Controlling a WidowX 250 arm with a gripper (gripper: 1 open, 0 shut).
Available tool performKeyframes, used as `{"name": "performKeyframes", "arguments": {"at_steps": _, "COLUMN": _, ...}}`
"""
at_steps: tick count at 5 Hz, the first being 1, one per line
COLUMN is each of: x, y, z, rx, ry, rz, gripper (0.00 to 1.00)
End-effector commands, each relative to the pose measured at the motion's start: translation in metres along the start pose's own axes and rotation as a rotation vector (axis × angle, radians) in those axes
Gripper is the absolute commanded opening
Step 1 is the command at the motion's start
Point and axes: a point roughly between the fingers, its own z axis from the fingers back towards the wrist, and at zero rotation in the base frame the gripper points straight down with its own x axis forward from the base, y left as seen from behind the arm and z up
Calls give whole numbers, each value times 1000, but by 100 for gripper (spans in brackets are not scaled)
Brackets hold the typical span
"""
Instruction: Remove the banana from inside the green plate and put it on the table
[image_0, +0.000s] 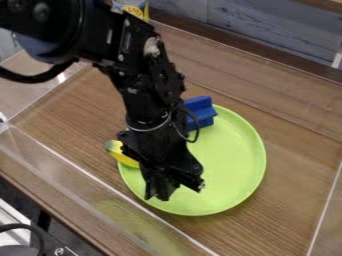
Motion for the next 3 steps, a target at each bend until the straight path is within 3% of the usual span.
{"name": "performKeyframes", "arguments": {"at_steps": 1, "x": 9, "y": -7, "z": 1, "rx": 4, "ry": -4, "rz": -47, "gripper": 0}}
{"name": "performKeyframes", "arguments": {"at_steps": 3, "x": 25, "y": -13, "z": 6, "rx": 5, "ry": 10, "rz": -119, "gripper": 0}}
